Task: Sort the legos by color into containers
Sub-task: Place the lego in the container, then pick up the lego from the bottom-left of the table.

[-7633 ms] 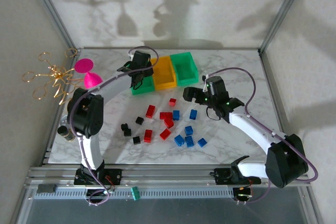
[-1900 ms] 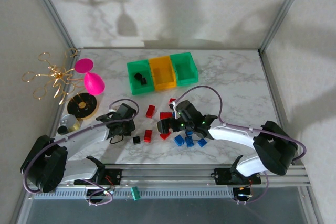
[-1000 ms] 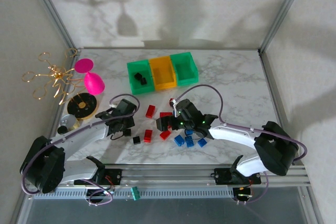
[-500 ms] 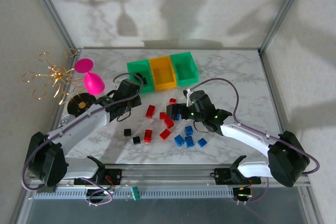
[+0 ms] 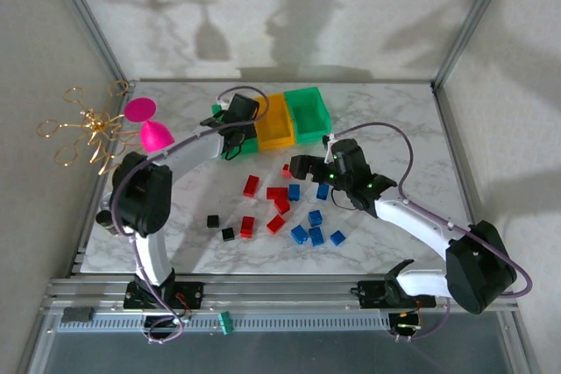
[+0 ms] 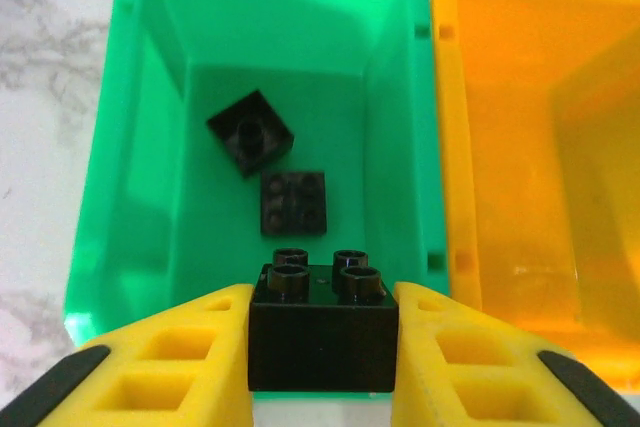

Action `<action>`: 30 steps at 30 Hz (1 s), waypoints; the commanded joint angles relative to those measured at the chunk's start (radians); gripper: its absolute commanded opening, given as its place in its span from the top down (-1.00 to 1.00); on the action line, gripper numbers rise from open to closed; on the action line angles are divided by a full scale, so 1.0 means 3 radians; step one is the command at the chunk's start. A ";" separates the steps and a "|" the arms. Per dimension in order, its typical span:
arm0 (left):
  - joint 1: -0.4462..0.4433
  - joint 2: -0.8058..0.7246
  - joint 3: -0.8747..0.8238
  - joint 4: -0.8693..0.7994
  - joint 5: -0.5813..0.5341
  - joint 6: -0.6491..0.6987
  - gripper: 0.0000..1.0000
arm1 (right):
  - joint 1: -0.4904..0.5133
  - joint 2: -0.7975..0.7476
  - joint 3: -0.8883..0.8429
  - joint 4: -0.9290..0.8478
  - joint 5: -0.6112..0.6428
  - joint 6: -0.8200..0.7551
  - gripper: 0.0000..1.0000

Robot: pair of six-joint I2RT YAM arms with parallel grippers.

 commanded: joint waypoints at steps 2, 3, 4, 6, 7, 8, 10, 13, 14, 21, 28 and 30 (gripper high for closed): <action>0.0061 0.0392 0.0424 -0.0017 -0.0194 0.0210 0.37 | -0.0072 0.0038 0.0064 0.0058 -0.0021 0.0036 -0.97; 0.0076 0.0475 0.0512 -0.0045 -0.0222 0.0221 0.35 | -0.0079 0.0048 0.0077 0.0058 -0.0023 0.0022 -0.97; 0.0092 0.0546 0.0586 -0.0073 -0.0226 0.0229 0.33 | -0.0084 0.0063 0.0097 0.0051 -0.0020 0.0013 -0.97; 0.0117 0.0647 0.0733 -0.0138 -0.0216 0.0244 0.25 | -0.0087 0.0075 0.0129 0.0036 -0.0014 -0.0014 -0.98; 0.0123 0.0679 0.0796 -0.0180 -0.0212 0.0254 0.21 | -0.0089 0.0083 0.0136 0.0026 -0.0008 -0.0028 -0.97; 0.0131 0.0692 0.0839 -0.0209 -0.0220 0.0264 0.18 | -0.0085 0.0087 0.0150 0.0021 -0.0005 -0.0037 -0.97; 0.0133 0.0654 0.0851 -0.0219 -0.0222 0.0277 0.11 | -0.0085 0.0100 0.0172 0.0009 -0.0015 -0.0064 -0.97; 0.0130 0.0527 0.0795 -0.0208 -0.0147 0.0263 0.06 | -0.0087 0.0116 0.0183 0.0014 -0.0042 -0.0093 -0.97; 0.0129 0.0480 0.0759 -0.0193 -0.0130 0.0265 0.04 | -0.0088 0.0116 0.0187 0.0015 -0.0053 -0.0097 -0.97; 0.0058 -0.0099 0.0290 -0.0139 0.0130 0.0187 -0.06 | -0.0081 0.0178 0.0353 -0.0241 -0.0141 -0.0330 -0.97; -0.0137 -0.0888 -0.0661 -0.0070 0.0275 0.0010 -0.11 | 0.0014 0.0174 0.0349 -0.0499 -0.0240 -0.0462 -0.98; -0.0200 -0.1112 -0.0922 -0.0135 0.0260 -0.0045 -0.14 | 0.0090 0.0160 0.0309 -0.0541 -0.0213 -0.0461 -0.97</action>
